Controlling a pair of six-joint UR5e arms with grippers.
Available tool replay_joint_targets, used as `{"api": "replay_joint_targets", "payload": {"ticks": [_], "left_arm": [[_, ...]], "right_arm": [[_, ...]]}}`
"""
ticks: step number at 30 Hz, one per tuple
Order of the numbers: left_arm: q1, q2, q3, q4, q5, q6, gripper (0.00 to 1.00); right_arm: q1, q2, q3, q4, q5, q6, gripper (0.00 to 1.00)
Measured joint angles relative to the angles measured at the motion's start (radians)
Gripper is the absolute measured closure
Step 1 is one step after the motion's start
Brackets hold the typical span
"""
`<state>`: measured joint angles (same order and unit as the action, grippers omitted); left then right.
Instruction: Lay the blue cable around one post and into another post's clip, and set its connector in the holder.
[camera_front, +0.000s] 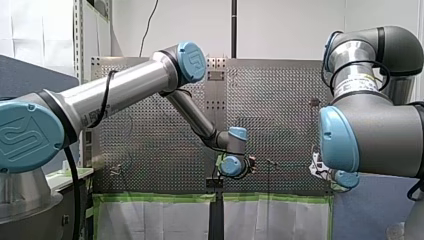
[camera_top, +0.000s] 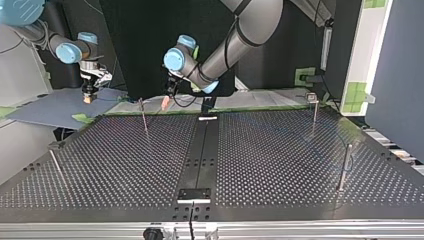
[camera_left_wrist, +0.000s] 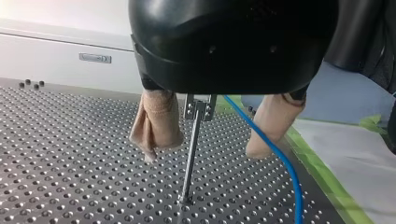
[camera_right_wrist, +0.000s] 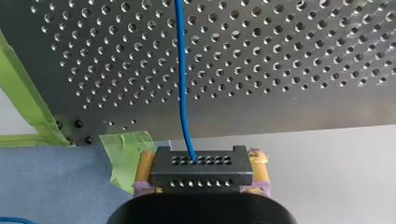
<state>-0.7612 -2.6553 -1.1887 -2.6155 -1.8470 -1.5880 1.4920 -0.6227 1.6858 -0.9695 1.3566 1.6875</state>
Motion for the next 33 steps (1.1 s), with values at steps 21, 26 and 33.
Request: {"api": "replay_joint_targets", "payload": {"ticks": [21,26,33], "left_arm": [[0.0,0.017,0.002,-0.003,-0.007,0.016,0.0],[0.0,0.018,0.004,-0.002,-0.007,0.029,0.0],[-0.012,0.018,0.022,-0.001,-0.003,0.044,0.0]], "right_arm": [[-0.001,0.0,0.001,0.003,0.0,0.002,1.0],[0.0,0.0,0.0,0.002,0.0,0.003,1.0],[-0.001,0.001,0.0,-0.003,0.0,0.006,1.0]]}}
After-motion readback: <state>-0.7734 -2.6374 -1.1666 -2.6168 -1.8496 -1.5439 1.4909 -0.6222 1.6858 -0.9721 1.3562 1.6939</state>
